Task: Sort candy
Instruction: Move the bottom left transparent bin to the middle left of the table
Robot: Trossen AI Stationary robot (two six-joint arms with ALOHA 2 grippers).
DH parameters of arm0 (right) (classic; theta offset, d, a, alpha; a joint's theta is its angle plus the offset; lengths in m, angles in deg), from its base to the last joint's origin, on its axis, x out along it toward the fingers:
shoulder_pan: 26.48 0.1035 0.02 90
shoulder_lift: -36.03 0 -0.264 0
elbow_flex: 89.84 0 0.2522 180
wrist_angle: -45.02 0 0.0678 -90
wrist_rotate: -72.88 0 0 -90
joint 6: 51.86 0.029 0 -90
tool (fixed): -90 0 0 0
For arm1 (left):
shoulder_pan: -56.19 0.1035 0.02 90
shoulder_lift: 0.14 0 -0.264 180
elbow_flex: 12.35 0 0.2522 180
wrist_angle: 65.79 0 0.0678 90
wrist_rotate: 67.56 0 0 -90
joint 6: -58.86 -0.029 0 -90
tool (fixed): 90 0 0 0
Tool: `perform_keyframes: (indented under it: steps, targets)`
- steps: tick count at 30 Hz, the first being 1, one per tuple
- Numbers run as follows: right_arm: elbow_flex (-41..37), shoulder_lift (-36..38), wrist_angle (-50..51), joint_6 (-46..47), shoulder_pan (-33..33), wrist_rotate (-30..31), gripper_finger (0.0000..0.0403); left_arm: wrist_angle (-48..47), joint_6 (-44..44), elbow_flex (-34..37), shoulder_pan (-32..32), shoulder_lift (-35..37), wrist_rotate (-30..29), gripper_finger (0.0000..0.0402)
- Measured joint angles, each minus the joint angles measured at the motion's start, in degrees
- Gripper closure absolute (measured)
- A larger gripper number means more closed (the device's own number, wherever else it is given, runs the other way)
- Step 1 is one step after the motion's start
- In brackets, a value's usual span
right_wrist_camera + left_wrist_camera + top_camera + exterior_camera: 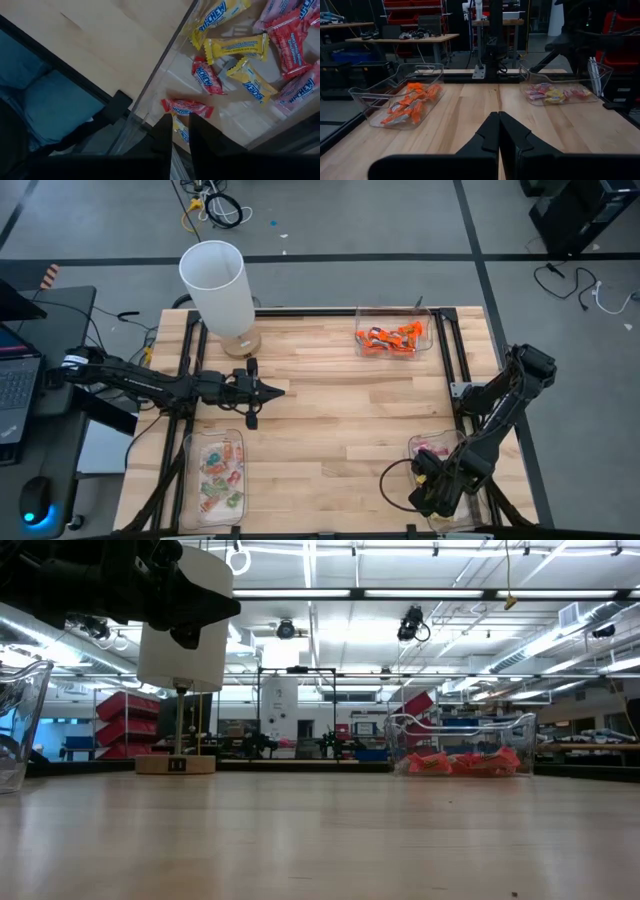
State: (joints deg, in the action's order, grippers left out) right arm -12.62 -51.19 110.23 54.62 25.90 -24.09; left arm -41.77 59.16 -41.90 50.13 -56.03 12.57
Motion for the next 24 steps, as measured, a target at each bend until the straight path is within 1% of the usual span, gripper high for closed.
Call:
perform_keyframes:
  steps: [3, 6, 11, 14, 17, 20, 24]
  targets:
    - [0.0, 1.3, 0.1, -0.2, 0.0, 2.1, 0.0354, 0.0, 0.1, 0.0, 0.0, 0.0, 0.0, 0.0397]
    - [0.0, 3.6, 0.0, -0.8, 0.0, 5.9, 0.0355, 0.0, 0.3, 0.0, 0.0, 0.0, 0.2, 0.0397]
    - [0.0, 7.4, 0.0, -6.2, -0.4, 17.1, 0.0355, 0.5, 0.4, 0.0, 0.0, 0.0, 4.3, 0.0397]
    - [0.0, 8.8, 0.0, -12.3, -1.7, 23.0, 0.0356, 1.8, 0.3, 0.0, 0.0, 0.0, 6.7, 0.0397]
    - [0.0, 9.7, -0.7, -19.8, -3.9, 27.5, 0.0357, 3.6, 0.1, 0.0, 0.0, 0.0, 8.2, 0.0397]
    - [0.0, 9.8, -3.6, -28.5, -6.5, 29.9, 0.0357, 5.0, 0.1, 0.0, 0.0, 0.0, 9.4, 0.0397]
    - [0.0, 9.9, -10.6, -41.1, -9.9, 32.2, 0.0358, 5.7, 0.2, 0.0, -0.1, 0.0, 10.6, 0.0397]
